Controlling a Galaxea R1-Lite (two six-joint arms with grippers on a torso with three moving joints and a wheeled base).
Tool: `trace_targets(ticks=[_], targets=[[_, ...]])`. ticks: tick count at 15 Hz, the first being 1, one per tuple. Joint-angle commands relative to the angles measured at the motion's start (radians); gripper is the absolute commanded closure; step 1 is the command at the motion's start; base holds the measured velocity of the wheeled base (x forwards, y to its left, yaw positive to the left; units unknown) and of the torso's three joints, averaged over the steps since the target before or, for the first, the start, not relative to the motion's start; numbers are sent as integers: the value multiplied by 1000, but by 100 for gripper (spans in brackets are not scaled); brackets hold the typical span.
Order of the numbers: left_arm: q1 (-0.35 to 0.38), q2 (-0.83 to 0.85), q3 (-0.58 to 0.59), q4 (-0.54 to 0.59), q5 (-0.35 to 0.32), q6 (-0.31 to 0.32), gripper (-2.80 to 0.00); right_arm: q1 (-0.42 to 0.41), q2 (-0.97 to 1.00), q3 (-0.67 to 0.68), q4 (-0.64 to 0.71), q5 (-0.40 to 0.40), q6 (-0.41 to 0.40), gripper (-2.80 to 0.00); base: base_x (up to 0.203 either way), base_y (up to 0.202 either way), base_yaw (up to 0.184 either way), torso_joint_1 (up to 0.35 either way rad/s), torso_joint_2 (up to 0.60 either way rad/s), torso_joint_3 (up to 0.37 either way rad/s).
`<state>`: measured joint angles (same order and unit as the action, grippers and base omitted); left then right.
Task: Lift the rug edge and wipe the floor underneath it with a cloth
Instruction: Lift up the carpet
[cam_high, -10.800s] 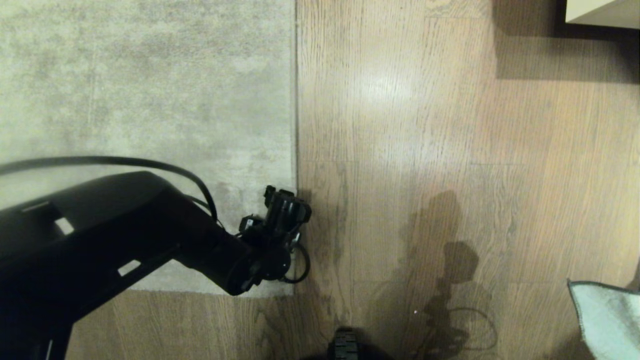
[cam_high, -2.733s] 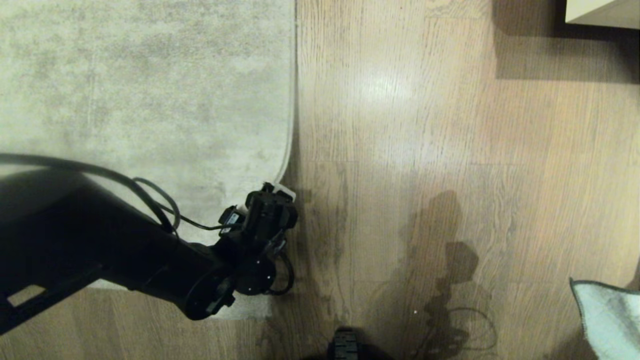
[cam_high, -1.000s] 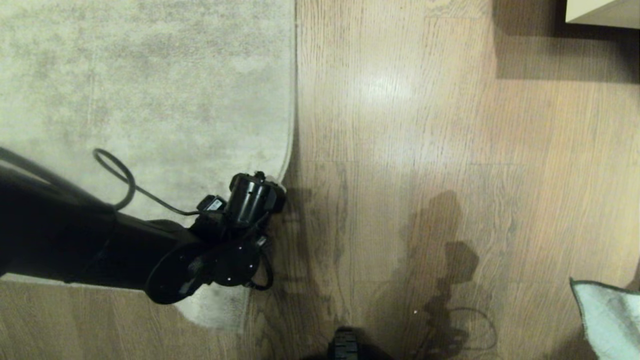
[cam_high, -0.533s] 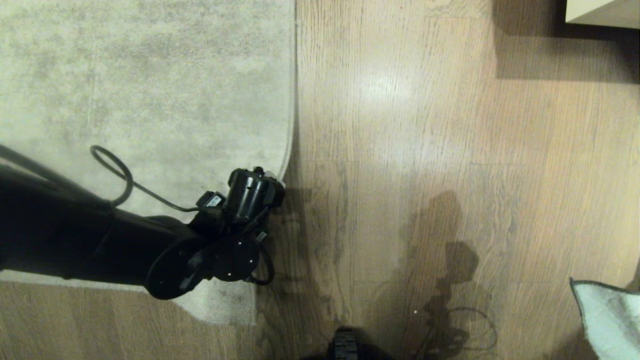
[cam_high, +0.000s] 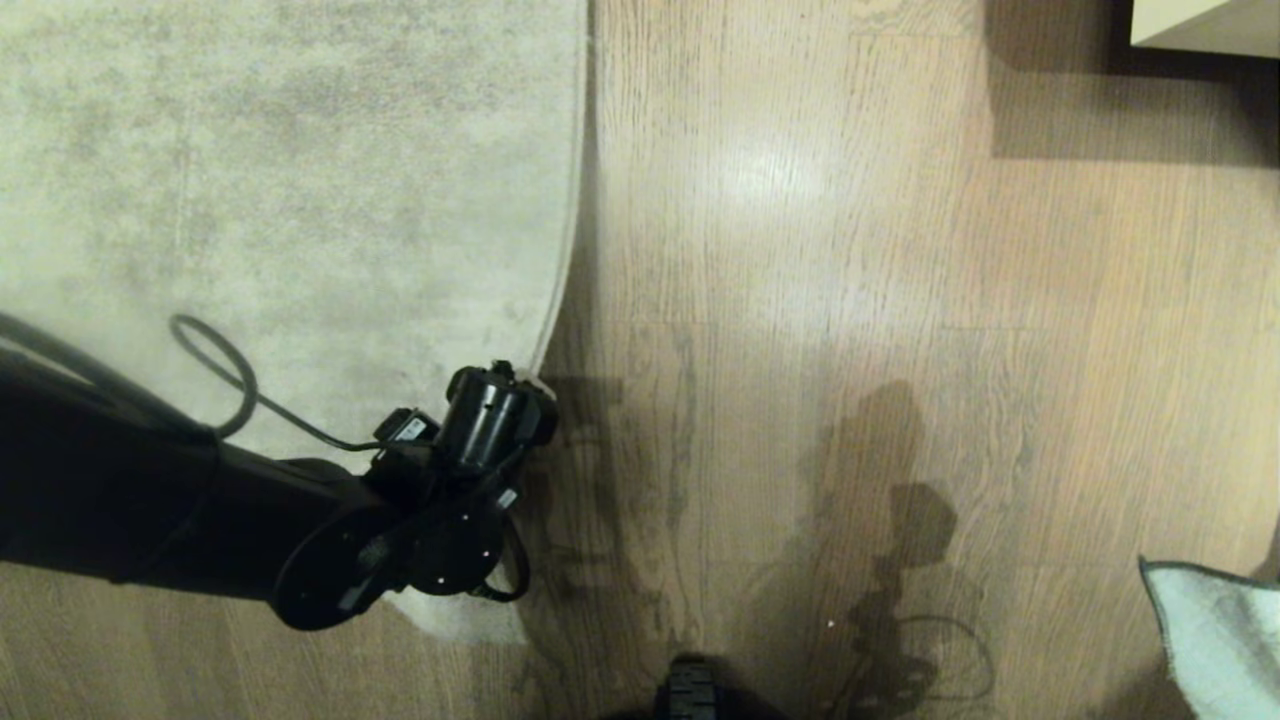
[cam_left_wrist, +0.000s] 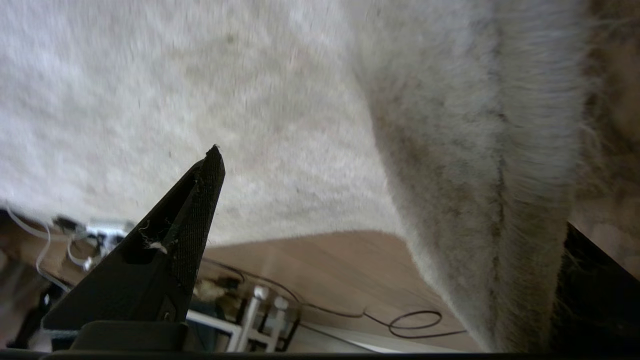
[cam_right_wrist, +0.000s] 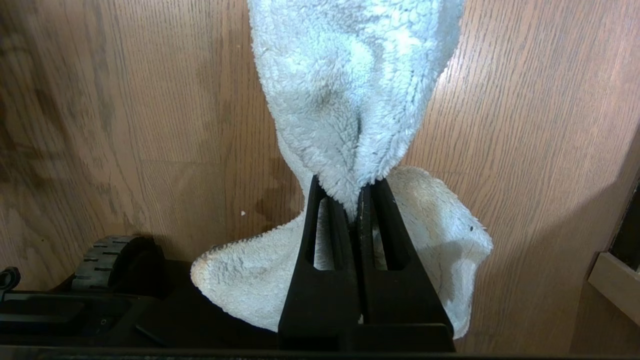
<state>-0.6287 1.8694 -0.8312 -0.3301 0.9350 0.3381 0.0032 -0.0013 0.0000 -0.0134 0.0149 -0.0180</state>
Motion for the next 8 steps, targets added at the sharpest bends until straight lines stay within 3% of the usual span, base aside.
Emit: trace_targets(ticks=[1, 8], targets=[[-15, 2, 28, 0, 7, -22, -280, 1, 1, 0, 0, 0, 0, 0, 0, 0, 0, 0, 0, 0], [-62, 9, 103, 0, 10, -119, -280, 0, 1, 0, 0, 0, -1, 0, 0, 0, 0, 0, 0, 0]])
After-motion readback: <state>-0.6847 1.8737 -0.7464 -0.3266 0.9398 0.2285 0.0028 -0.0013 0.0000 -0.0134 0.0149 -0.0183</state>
